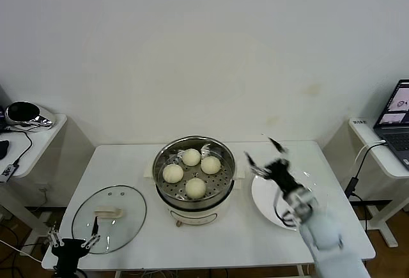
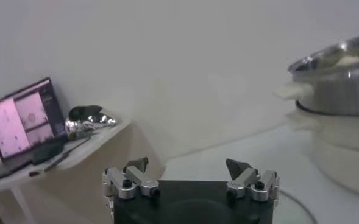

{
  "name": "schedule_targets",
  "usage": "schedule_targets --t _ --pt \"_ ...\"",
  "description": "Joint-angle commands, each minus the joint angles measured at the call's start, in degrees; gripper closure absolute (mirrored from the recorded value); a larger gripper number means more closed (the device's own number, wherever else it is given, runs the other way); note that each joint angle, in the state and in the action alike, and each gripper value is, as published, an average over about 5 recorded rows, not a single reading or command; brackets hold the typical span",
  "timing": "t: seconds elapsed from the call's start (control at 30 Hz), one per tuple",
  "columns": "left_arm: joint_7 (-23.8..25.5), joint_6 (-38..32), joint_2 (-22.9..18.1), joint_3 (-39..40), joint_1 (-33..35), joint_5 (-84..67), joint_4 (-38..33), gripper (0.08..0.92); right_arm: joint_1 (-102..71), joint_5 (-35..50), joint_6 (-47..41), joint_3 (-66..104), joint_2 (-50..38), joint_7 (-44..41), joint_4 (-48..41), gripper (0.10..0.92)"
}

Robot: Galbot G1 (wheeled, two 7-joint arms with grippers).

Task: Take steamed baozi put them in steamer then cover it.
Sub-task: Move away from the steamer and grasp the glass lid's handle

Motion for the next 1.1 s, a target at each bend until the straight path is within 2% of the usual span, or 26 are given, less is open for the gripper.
schedule_targets --t 0.03,0.17,0.6,1.1 --pt "-3.81 -4.57 3.28 -6.29 -0.53 45.12 8.99 0.177 -19.9 -3.23 4.19 23.19 11.66 6.74 0.96 0.203" --pt "-4.08 -4.99 4.9 -5.66 -2.03 52.5 12.12 0.177 -19.98 -2.83 4.3 25.08 11.84 8.1 -0.32 0.203" --pt "-3.54 -7.26 7.56 0.74 -15.15 60.13 23.28 0.177 -19.42 -1.27 5.17 23.33 13.58 8.94 -1.7 0.203" --pt "-3.1 -6.84 8.23 6.18 -25.24 61.4 29.4 0.177 -18.98 -2.24 5.77 22.33 13.8 8.72 -3.13 0.203"
